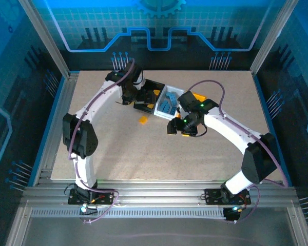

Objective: Sort the legos into containers by color

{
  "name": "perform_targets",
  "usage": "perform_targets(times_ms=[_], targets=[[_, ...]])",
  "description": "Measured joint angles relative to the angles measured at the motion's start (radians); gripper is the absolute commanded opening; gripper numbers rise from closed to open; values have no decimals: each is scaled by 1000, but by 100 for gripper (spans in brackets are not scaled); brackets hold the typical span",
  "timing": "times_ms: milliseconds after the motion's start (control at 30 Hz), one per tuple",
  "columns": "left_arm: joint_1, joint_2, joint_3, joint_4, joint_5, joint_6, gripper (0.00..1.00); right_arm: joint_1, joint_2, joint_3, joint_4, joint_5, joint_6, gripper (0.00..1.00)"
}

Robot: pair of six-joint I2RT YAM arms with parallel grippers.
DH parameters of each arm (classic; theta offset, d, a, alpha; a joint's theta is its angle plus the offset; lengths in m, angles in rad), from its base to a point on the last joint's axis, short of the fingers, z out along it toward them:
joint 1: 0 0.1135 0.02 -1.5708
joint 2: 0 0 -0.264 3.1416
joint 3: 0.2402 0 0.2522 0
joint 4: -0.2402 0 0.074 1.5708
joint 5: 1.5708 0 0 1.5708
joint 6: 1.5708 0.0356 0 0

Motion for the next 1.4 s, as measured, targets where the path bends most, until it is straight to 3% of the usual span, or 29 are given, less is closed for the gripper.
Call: perform_targets(times_ms=[367,800,1067,1400], targets=[[-76,-39,-228,51,-76,39,99,-22,-201,-21,94,16,-27,78],[-97,66,-228,111,-126,74,98,-79,-263,-126,117,16,5,79],[-97,129,-228,140,-182,167,87,-79,-264,-141,114,16,29,78],[-96,188,-185,173,-219,254,81,-79,-264,-142,101,16,55,77]])
